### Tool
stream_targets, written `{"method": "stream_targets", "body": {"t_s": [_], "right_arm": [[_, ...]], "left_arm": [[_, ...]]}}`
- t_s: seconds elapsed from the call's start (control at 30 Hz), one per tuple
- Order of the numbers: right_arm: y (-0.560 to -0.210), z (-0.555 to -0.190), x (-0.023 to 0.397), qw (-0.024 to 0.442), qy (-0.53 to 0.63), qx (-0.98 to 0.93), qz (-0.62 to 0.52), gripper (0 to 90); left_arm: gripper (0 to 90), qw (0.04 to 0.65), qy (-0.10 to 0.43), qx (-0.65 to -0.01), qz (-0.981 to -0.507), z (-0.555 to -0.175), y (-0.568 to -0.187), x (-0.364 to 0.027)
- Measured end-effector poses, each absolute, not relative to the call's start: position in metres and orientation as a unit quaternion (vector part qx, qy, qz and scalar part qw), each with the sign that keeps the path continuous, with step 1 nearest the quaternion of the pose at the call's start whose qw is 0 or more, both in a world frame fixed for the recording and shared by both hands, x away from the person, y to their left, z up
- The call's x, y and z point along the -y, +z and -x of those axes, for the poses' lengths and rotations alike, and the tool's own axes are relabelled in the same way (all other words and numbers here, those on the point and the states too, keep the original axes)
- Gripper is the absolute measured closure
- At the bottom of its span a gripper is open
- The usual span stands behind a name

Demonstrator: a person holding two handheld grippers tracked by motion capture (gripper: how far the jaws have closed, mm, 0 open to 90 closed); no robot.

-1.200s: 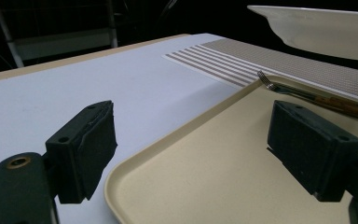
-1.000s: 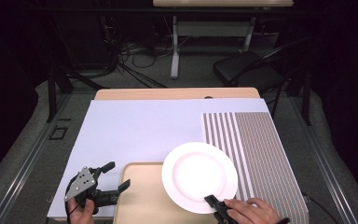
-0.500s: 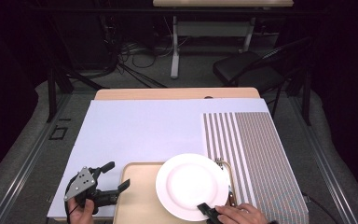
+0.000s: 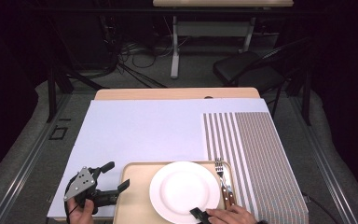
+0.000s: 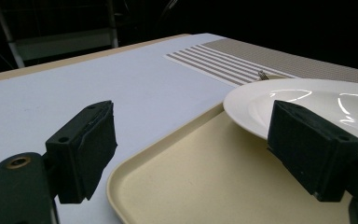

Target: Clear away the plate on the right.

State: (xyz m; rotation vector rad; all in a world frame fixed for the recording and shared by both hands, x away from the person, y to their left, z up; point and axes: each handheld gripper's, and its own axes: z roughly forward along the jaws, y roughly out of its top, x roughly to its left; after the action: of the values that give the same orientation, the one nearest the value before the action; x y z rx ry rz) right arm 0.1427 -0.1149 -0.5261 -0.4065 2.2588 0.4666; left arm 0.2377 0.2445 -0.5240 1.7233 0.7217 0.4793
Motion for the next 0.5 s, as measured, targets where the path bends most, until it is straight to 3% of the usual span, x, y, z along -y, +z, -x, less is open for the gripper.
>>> {"method": "stream_targets", "body": {"t_s": [0.5], "right_arm": [[-0.5340,-0.1452,0.1073,0.370,0.189,-0.896,0.153,81.7]], "left_arm": [[15.7,0.570,0.202,-0.305,-0.736,-0.2381,-0.5243,-0.2439]]}}
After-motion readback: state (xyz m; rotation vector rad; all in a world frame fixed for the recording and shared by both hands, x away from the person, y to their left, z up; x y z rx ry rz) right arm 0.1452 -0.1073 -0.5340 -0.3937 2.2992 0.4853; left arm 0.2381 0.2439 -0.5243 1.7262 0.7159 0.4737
